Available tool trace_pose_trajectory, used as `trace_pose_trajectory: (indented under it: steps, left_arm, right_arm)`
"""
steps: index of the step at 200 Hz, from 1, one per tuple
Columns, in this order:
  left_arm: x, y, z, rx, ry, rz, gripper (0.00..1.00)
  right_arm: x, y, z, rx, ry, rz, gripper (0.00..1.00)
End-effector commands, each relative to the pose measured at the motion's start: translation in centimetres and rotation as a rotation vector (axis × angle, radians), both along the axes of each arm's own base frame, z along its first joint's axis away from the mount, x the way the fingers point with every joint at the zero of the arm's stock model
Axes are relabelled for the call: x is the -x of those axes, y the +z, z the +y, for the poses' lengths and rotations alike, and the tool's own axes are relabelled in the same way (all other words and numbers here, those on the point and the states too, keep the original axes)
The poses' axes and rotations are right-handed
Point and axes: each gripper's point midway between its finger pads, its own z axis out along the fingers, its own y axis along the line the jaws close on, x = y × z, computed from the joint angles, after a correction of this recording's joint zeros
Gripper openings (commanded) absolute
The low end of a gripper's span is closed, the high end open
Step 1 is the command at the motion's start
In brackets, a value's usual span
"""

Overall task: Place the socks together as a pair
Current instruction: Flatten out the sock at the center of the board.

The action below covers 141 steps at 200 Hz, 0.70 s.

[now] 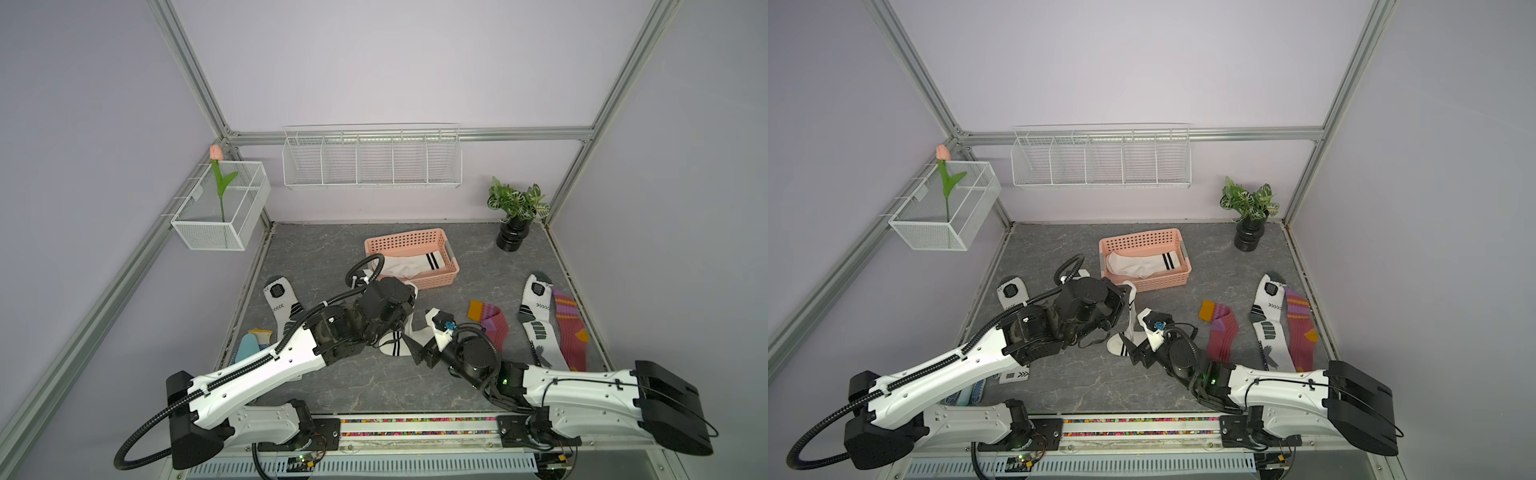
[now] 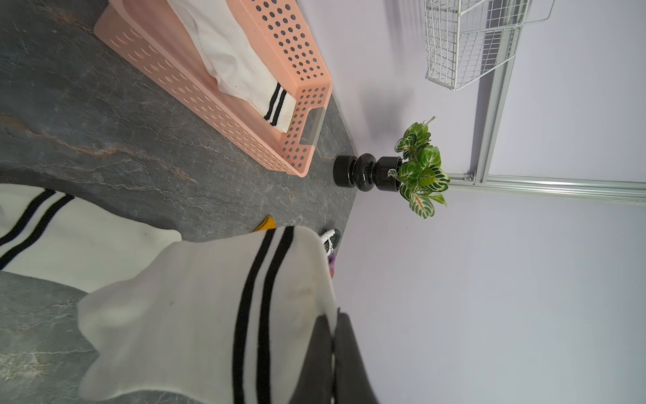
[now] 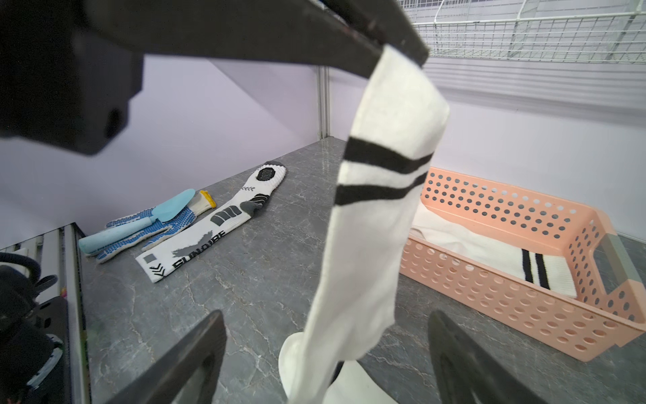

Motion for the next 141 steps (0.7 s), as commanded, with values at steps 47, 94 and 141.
trace_pose_trajectory:
  steps: [47, 94, 141]
  left_arm:
    - [0.3, 1.3, -0.7, 0.058, -0.012, 0.006, 0.00]
    - [0.6, 1.2, 0.4, 0.046, -0.002, -0.008, 0.00]
    - [-0.1, -1.1, 5.6, -0.189, 0.079, -0.117, 0.41]
  right_arm:
    - [-3.4, -1.0, -1.4, -0.023, -0.235, -0.014, 0.91]
    - [-4.4, -2.5, -1.1, 0.027, -0.227, 0.030, 0.52]
    - [-3.1, -1.7, -2.0, 0.203, -0.139, 0.004, 0.07]
